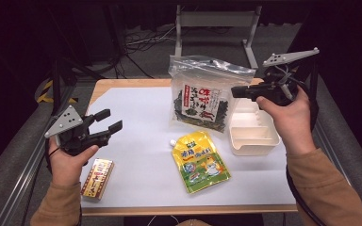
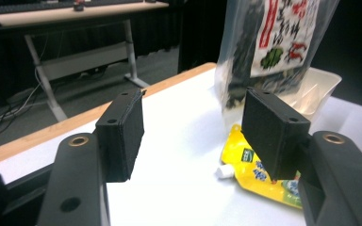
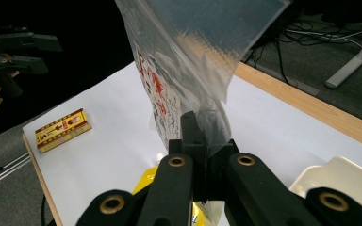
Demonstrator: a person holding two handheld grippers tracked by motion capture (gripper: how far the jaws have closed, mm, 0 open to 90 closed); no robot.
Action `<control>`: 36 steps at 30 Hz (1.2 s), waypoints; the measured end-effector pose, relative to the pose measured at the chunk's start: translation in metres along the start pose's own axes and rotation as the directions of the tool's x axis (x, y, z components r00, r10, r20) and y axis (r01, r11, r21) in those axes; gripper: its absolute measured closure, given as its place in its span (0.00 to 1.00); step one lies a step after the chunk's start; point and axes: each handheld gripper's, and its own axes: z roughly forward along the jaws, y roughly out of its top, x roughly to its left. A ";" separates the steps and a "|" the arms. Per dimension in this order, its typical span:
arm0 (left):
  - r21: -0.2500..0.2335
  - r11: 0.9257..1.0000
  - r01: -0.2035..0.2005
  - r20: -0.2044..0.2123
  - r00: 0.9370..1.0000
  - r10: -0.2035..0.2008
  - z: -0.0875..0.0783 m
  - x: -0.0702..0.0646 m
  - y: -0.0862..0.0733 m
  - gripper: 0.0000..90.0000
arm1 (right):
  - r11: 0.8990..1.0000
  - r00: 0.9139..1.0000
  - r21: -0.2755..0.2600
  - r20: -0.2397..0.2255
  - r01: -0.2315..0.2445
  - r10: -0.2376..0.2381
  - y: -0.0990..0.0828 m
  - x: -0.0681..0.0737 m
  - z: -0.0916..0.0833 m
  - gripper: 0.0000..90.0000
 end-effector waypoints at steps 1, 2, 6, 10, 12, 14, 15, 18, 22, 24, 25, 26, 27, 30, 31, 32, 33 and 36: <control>0.004 1.000 -0.001 0.001 1.000 0.001 0.001 0.001 -0.001 0.44 | 1.000 1.000 0.001 0.005 -0.002 0.002 0.001 -0.001 -0.001 1.00; 0.009 1.000 0.003 0.001 1.000 -0.003 0.001 0.001 -0.001 0.43 | 1.000 1.000 0.004 0.013 -0.007 0.007 0.002 -0.002 -0.002 1.00; 0.024 1.000 0.015 0.005 1.000 -0.015 0.004 0.004 -0.004 0.42 | 1.000 0.999 0.014 0.041 -0.009 0.008 0.005 -0.004 -0.007 1.00; 0.039 0.999 0.019 0.004 1.000 -0.020 0.008 0.006 -0.008 0.40 | 1.000 0.998 0.012 0.067 -0.013 0.012 0.008 -0.011 -0.013 1.00; 0.042 0.999 0.021 0.004 1.000 -0.021 0.009 0.007 -0.009 0.40 | 1.000 0.997 0.012 0.079 -0.016 0.015 0.010 -0.015 -0.016 1.00; 0.047 0.999 0.016 0.002 1.000 -0.016 0.010 0.008 -0.010 0.39 | 1.000 0.996 0.012 0.090 -0.013 0.012 0.010 -0.018 -0.017 1.00; 0.047 0.999 0.016 0.002 1.000 -0.016 0.010 0.008 -0.010 0.39 | 1.000 0.996 0.012 0.090 -0.013 0.012 0.010 -0.018 -0.017 1.00; 0.056 0.998 0.019 -0.001 1.000 -0.019 0.010 0.010 -0.012 0.39 | 1.000 0.993 0.018 0.118 0.009 -0.011 0.012 -0.023 -0.022 1.00; 0.067 0.998 0.020 -0.005 1.000 -0.020 0.010 0.010 -0.014 0.39 | 1.000 0.990 0.024 0.141 0.017 -0.021 0.012 -0.027 -0.024 1.00; 0.071 0.997 0.024 -0.008 1.000 -0.023 0.009 0.011 -0.015 0.39 | 1.000 0.988 0.028 0.152 0.014 -0.019 0.012 -0.031 -0.025 1.00; 0.073 0.997 0.024 -0.011 1.000 -0.023 0.008 0.011 -0.016 0.39 | 1.000 0.987 0.027 0.158 0.010 -0.015 0.011 -0.033 -0.026 1.00; 0.073 0.997 0.027 -0.012 1.000 -0.026 0.008 0.011 -0.016 0.39 | 1.000 0.986 0.027 0.163 0.008 -0.012 0.011 -0.035 -0.027 1.00; 0.075 0.997 0.030 -0.012 1.000 -0.029 0.008 0.012 -0.016 0.39 | 1.000 0.986 0.027 0.167 0.007 -0.011 0.011 -0.036 -0.027 1.00; 0.081 0.996 0.029 -0.014 1.000 -0.028 0.008 0.013 -0.018 0.38 | 1.000 0.983 0.027 0.184 -0.004 -0.001 0.009 -0.044 -0.030 1.00; 0.083 0.996 0.030 -0.016 0.999 -0.029 0.007 0.014 -0.019 0.38 | 1.000 0.982 0.026 0.188 -0.004 -0.001 0.009 -0.045 -0.031 1.00; 0.083 0.996 0.031 -0.017 0.999 -0.030 0.007 0.014 -0.019 0.38 | 1.000 0.981 0.025 0.192 -0.011 0.006 0.008 -0.047 -0.032 1.00; 0.084 0.996 0.031 -0.020 0.999 -0.030 0.007 0.015 -0.019 0.38 | 1.000 0.980 0.025 0.198 -0.011 0.006 0.008 -0.050 -0.032 1.00; 0.088 0.996 0.031 -0.024 0.999 -0.029 0.007 0.015 -0.020 0.38 | 0.999 0.978 0.023 0.207 -0.022 0.016 0.007 -0.054 -0.034 1.00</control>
